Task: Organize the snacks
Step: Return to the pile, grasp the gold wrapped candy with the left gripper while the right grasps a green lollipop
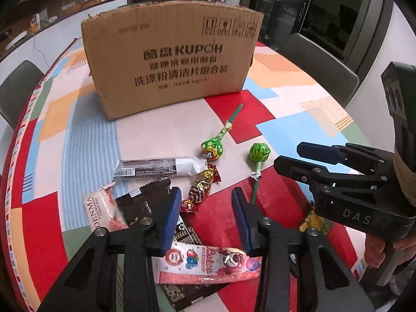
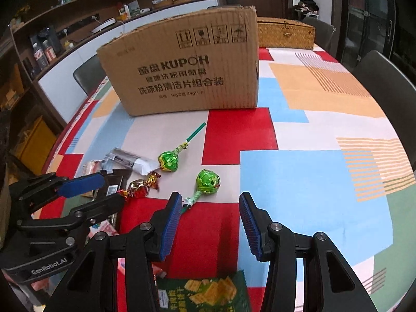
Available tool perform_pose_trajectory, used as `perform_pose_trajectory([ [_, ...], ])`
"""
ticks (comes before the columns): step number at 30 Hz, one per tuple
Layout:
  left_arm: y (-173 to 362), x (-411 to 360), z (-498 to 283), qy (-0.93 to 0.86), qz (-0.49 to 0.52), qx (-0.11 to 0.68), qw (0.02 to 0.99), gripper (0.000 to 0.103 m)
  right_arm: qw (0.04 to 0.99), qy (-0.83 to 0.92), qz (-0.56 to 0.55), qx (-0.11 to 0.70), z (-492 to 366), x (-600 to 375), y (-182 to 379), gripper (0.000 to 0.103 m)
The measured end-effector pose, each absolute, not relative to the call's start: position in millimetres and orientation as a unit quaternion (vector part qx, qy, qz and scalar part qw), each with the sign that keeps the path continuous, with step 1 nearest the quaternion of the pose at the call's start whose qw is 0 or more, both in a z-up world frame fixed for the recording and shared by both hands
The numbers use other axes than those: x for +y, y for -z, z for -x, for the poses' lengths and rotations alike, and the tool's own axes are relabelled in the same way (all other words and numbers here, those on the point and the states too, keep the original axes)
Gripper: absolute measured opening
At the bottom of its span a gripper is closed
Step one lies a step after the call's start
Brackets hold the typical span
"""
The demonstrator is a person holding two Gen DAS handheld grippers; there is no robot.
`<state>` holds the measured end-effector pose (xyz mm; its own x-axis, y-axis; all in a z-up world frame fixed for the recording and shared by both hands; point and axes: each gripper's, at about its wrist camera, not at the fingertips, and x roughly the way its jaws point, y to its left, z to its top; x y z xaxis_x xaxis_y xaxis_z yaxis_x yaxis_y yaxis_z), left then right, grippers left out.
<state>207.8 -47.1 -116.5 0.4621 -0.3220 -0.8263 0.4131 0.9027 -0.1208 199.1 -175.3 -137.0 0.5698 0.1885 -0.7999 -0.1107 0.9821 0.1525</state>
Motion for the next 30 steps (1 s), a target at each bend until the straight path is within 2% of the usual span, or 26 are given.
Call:
perform_pose_trajectory([
  [4,126,-49,-216,0.218,-0.048,0.48,0.849,0.033,0.882,-0.087,-0.045,0.46,-206,-175,142,0.047],
  [13,138,-52,-229,0.218,-0.044,0.492,0.842,0.029,0.877,-0.092,-0.047,0.47,-221,-171,151,0.047],
  [18,141,-54,-233,0.217,-0.039,0.496,0.84,0.029,0.871,-0.095,-0.049,0.479,-229,-169,158,0.041],
  [30,148,-59,-236,0.219,-0.026,0.505,0.834,0.019,0.867,-0.103,-0.045,0.485,-235,-166,167,0.028],
])
